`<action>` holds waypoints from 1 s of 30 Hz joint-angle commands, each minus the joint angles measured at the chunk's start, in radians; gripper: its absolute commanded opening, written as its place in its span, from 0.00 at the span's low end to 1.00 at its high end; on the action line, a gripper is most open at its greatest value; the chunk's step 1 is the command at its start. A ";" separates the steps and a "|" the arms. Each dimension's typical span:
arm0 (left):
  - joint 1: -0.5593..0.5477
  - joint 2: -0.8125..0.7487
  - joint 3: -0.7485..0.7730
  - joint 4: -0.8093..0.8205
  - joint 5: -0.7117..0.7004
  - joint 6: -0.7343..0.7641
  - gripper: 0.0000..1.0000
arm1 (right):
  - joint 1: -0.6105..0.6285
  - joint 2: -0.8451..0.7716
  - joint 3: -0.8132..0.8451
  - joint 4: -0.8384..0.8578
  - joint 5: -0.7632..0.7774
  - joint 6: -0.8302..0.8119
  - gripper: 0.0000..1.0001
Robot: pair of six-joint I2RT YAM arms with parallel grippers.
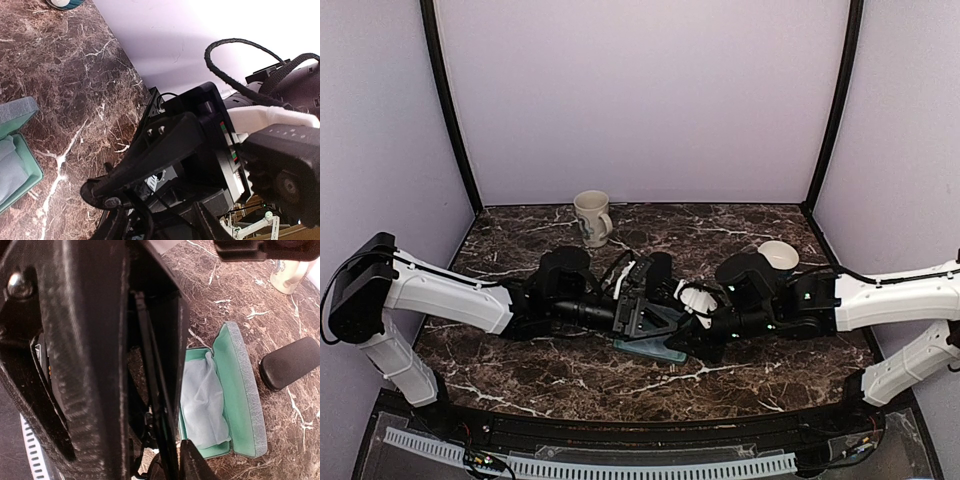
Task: Organize the sunglasses
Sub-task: Pass from the left arm to the right
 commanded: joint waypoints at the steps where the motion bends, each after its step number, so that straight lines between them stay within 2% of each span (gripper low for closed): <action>1: 0.001 -0.022 -0.016 0.037 0.017 0.011 0.44 | 0.005 -0.024 0.027 0.023 0.024 0.010 0.30; 23: 0.001 -0.026 0.017 -0.152 0.005 0.115 0.48 | -0.010 -0.076 -0.007 -0.027 0.018 0.006 0.22; 30: 0.001 -0.048 0.005 -0.204 -0.018 0.153 0.55 | -0.044 -0.090 -0.029 -0.008 -0.004 0.030 0.20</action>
